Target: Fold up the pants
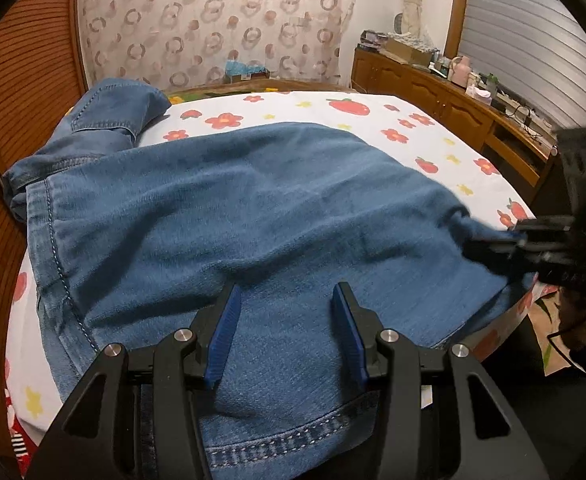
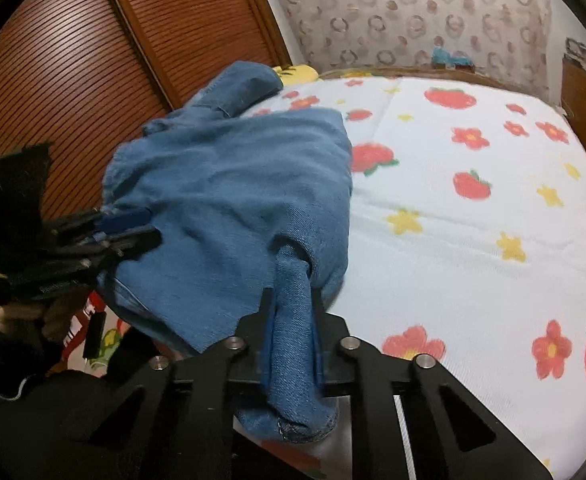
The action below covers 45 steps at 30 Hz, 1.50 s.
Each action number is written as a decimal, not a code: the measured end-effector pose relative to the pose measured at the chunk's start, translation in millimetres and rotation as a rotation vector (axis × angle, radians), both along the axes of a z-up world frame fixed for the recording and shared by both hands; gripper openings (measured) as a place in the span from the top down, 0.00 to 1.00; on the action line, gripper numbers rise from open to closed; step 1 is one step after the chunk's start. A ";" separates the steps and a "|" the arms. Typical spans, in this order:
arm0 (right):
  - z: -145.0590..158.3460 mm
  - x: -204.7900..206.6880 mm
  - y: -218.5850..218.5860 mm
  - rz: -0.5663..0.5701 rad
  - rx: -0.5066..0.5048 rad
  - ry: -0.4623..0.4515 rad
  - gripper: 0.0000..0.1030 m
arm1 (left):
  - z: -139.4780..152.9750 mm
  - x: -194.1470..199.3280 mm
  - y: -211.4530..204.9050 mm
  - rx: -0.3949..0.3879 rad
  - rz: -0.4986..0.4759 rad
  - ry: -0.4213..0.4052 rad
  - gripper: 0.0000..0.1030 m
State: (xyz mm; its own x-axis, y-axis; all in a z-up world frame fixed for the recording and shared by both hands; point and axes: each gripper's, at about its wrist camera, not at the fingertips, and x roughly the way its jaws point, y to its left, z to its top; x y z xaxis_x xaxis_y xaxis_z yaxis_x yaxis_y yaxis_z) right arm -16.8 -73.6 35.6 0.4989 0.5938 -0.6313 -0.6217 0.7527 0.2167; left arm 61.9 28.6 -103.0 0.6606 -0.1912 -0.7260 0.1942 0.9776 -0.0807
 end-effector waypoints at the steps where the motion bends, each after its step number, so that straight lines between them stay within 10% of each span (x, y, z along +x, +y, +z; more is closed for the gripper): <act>1: 6.5 -0.8 0.5 0.004 0.009 -0.015 0.89 | -0.2 0.3 1.0 -0.003 0.000 0.000 0.53; 18: 100.9 -17.2 117.7 0.281 0.110 -0.222 0.90 | 55.1 -40.1 119.0 -0.006 0.247 -0.122 0.52; 28: 54.9 -55.3 224.1 0.592 0.014 -0.112 0.90 | 72.9 -63.1 198.6 0.008 0.429 -0.165 0.52; 34: 5.8 -49.5 243.5 0.597 -0.090 -0.032 0.86 | 67.4 -52.5 196.3 -0.005 0.415 -0.155 0.52; 42: 36.3 -56.0 225.2 0.515 -0.079 -0.153 0.57 | 61.6 -32.1 176.4 -0.037 0.344 -0.137 0.52; 45: 46.0 -48.0 204.6 0.448 -0.069 -0.201 0.54 | 63.3 -26.3 169.8 -0.044 0.322 -0.143 0.30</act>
